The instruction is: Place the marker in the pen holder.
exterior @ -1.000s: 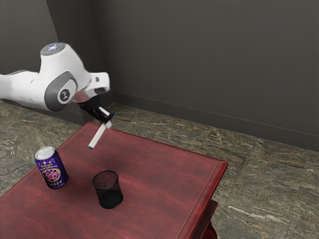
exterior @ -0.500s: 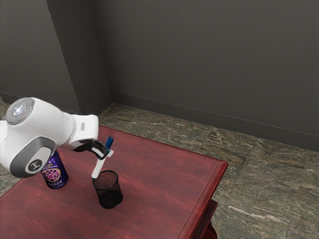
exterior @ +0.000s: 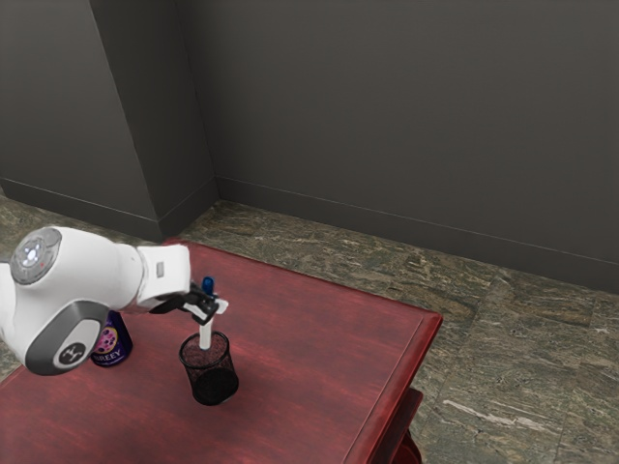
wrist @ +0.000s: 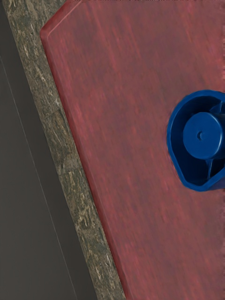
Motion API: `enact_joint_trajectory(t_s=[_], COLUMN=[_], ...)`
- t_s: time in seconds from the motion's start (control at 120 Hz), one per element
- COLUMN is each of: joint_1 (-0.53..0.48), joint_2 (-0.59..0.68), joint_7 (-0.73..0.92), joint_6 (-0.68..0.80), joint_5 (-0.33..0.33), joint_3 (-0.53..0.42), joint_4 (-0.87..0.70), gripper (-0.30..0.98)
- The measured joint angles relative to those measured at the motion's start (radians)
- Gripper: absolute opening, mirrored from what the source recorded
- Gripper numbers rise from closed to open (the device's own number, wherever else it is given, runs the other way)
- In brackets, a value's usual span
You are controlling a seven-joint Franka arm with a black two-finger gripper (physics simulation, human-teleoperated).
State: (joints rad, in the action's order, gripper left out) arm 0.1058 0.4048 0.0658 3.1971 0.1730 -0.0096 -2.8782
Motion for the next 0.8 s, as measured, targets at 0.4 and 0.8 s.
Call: enact_joint_trajectory(t_s=[0.4, 0.8], joint_1=[-0.003, -0.089], joint_2=[0.017, -0.486], joint_7=[-0.029, -0.012], joint_6=[-0.002, -0.867], joint_5=[0.007, -0.079], joint_3=[0.002, 0.039], joint_4=[-0.059, 1.141], gripper=[0.24, 0.61])
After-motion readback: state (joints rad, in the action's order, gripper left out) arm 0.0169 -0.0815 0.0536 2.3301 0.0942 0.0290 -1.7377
